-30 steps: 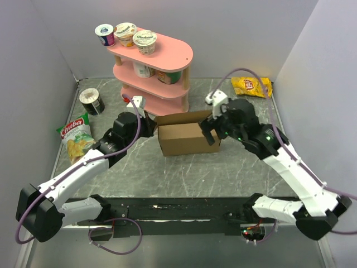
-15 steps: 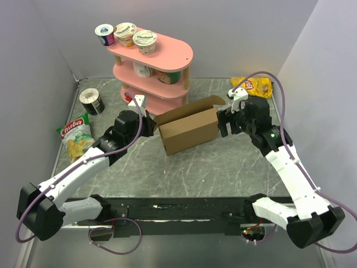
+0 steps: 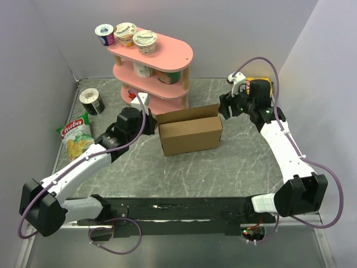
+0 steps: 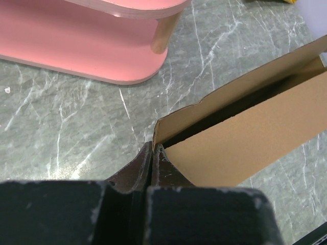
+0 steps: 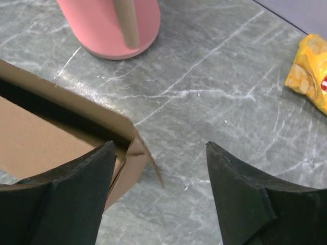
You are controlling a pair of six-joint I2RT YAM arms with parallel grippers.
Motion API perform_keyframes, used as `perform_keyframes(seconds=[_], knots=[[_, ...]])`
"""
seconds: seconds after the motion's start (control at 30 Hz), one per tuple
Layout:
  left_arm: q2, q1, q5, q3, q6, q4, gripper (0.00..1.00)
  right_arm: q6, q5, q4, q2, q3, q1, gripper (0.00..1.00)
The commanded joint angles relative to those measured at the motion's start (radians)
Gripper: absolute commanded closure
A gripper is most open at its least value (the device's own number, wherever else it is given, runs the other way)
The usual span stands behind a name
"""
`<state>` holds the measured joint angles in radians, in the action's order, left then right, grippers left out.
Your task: Fold the paper box
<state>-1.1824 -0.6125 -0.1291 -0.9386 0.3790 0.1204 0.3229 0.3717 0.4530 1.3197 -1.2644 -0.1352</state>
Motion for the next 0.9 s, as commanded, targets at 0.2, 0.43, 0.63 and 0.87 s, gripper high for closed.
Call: perform_keyframes(seconds=[0.2, 0.43, 0.63, 0.87], knots=[[-0.028, -0.006, -0.014, -0.039, -0.022, 0.079, 0.99, 0.027, 0.018, 0.007, 0.015, -0.036, 0.011, 0.44], [-0.028, -0.006, -0.012, -0.042, -0.014, 0.079, 0.99, -0.014, 0.007, 0.082, 0.032, -0.061, 0.009, 0.65], [-0.039, -0.009, -0.004, -0.051, -0.006, 0.078, 0.99, -0.057, 0.022, 0.092, 0.010, -0.049, 0.009, 0.93], [-0.077, -0.023, 0.000, -0.077, 0.009, 0.074, 0.99, -0.136, 0.007, 0.107, -0.023, -0.033, -0.007, 1.00]])
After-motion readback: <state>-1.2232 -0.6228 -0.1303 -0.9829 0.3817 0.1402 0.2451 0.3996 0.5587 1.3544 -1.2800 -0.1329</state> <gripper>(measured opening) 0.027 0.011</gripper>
